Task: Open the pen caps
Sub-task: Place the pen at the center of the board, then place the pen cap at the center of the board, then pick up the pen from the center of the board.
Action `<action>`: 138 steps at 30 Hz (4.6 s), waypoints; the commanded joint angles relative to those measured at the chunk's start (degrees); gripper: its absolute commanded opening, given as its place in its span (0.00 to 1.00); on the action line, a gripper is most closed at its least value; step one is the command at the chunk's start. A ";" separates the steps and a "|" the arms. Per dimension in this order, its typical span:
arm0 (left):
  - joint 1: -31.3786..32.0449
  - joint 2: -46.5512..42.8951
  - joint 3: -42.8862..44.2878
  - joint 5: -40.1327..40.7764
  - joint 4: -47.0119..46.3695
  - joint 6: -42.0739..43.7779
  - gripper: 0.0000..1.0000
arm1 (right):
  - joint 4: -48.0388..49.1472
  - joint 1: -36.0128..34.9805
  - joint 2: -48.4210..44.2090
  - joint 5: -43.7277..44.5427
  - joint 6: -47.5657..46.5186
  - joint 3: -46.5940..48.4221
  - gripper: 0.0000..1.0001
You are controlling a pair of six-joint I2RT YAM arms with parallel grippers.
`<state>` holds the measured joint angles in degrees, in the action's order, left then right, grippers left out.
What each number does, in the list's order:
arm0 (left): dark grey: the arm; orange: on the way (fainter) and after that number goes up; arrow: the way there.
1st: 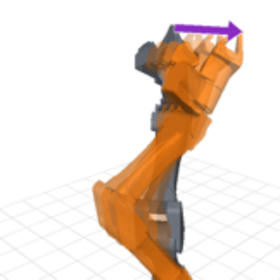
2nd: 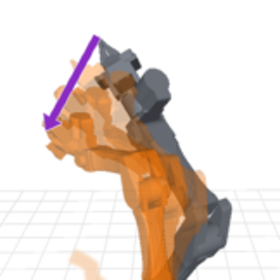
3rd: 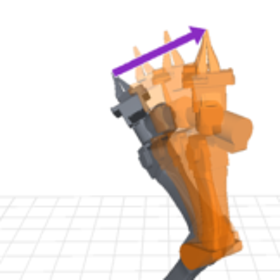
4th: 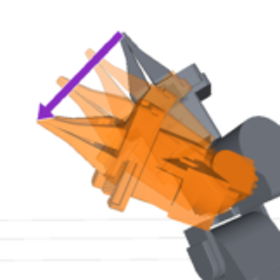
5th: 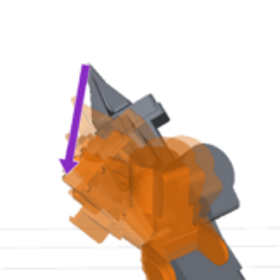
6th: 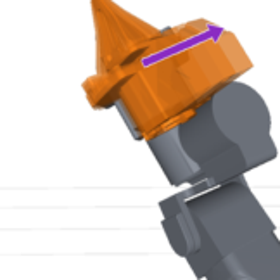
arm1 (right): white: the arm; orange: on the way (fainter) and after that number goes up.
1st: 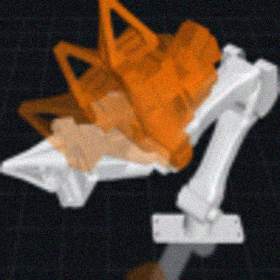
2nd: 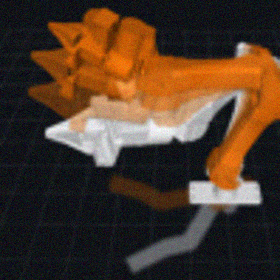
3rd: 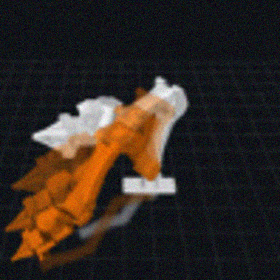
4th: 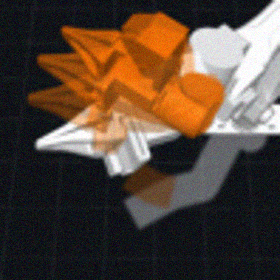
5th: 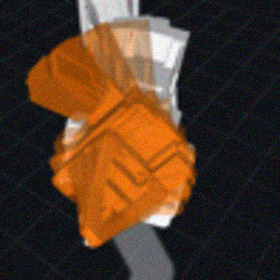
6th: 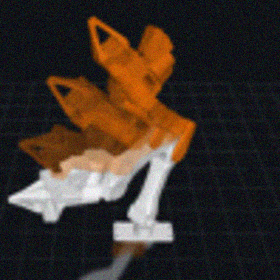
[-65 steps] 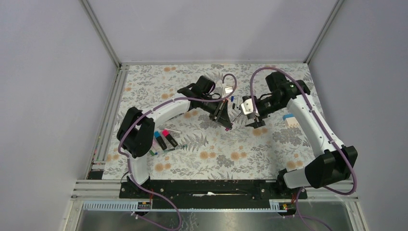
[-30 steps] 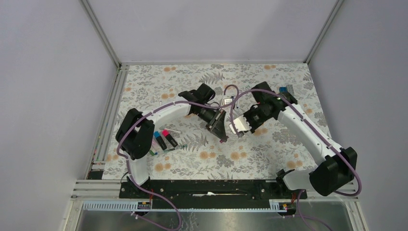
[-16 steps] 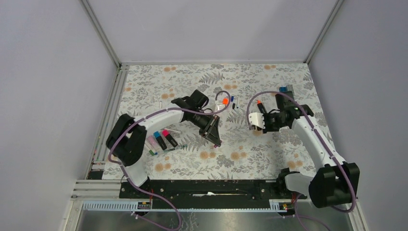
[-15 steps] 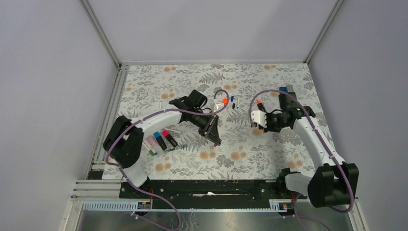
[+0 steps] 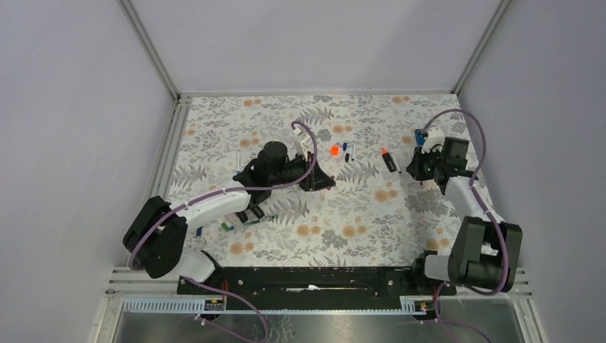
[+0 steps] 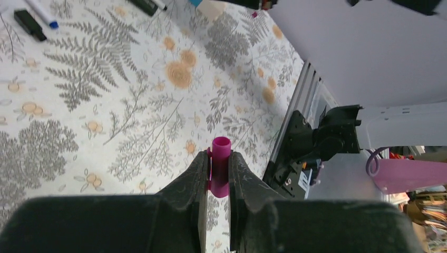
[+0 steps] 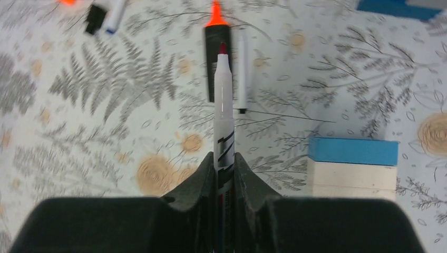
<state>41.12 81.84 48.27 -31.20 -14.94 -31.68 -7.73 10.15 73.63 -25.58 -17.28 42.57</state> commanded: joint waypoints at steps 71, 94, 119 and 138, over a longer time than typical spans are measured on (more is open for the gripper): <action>7.82 56.55 69.59 39.43 34.83 5.60 0.31 | 2.06 8.87 -2.63 -18.97 7.87 2.97 0.84; 7.19 19.34 36.29 47.55 10.56 16.78 0.56 | 2.28 9.71 -4.42 -31.03 3.36 0.75 0.93; -7.05 -29.15 -13.15 42.86 20.91 -4.02 0.99 | 0.03 12.44 -6.66 -35.02 -1.97 -3.24 1.00; -18.47 7.92 13.63 40.14 37.05 33.82 0.92 | 0.36 12.44 -5.26 -37.20 -1.71 -3.54 1.00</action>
<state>22.87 86.98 59.27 5.63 20.78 -11.55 -8.25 22.28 67.85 -59.86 -18.26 38.81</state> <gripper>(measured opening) 0.930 0.993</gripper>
